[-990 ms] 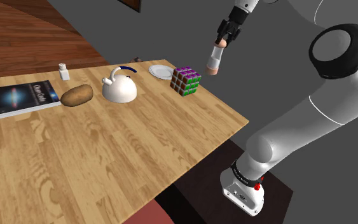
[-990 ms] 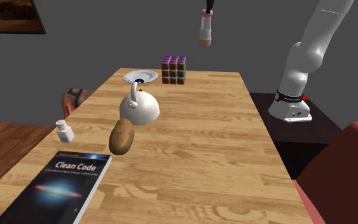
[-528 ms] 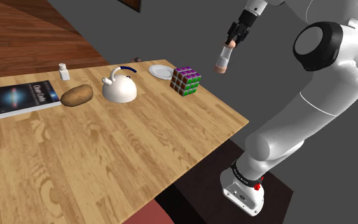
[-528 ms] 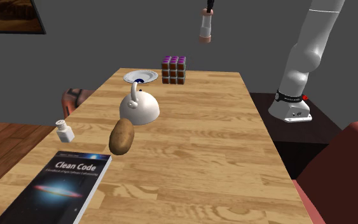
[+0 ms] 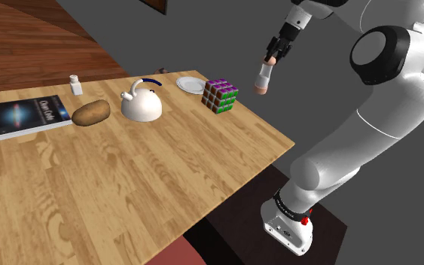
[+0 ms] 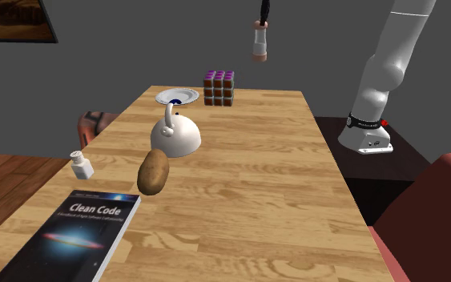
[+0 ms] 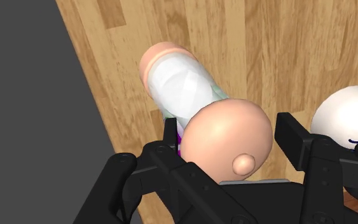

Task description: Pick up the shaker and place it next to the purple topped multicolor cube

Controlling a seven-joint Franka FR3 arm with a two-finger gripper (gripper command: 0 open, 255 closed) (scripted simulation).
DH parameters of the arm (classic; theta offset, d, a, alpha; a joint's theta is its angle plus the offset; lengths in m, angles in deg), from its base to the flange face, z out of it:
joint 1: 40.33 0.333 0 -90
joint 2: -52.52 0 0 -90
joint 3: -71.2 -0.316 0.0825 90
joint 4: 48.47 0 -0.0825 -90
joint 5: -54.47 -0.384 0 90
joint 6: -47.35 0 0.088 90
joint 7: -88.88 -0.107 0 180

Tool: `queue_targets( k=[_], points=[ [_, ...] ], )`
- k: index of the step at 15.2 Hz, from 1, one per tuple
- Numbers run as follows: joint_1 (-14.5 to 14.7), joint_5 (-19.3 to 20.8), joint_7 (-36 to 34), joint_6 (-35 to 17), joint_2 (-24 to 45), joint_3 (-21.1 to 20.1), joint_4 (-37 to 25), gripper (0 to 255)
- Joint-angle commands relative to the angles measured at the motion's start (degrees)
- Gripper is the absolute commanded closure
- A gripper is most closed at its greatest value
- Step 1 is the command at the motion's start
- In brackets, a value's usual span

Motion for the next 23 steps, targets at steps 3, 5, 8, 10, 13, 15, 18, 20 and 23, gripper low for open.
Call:
queue_targets(
  k=[3,5,8,10,13,15,18,20,23],
  points=[
    [0.07,0.13,0.30,-3.18,-0.59,-0.12,3.71,255],
    [0.09,0.17,0.50,-4.75,-0.80,-0.16,5.48,255],
    [0.11,0.18,0.81,-7.06,-1.00,-0.20,8.01,255],
    [0.11,0.16,1.03,-8.59,-1.07,-0.21,9.63,255],
    [0.12,0.09,1.38,-10.86,-1.08,-0.23,11.93,255],
    [0.13,0.02,1.64,-12.37,-1.02,-0.23,13.39,255],
    [0.13,-0.14,2.04,-14.61,-0.83,-0.23,15.48,255],
    [0.14,-0.27,2.33,-16.09,-0.64,-0.22,16.81,255],
    [0.14,-0.51,2.79,-18.30,-0.26,-0.21,18.70,255]
  ],
)
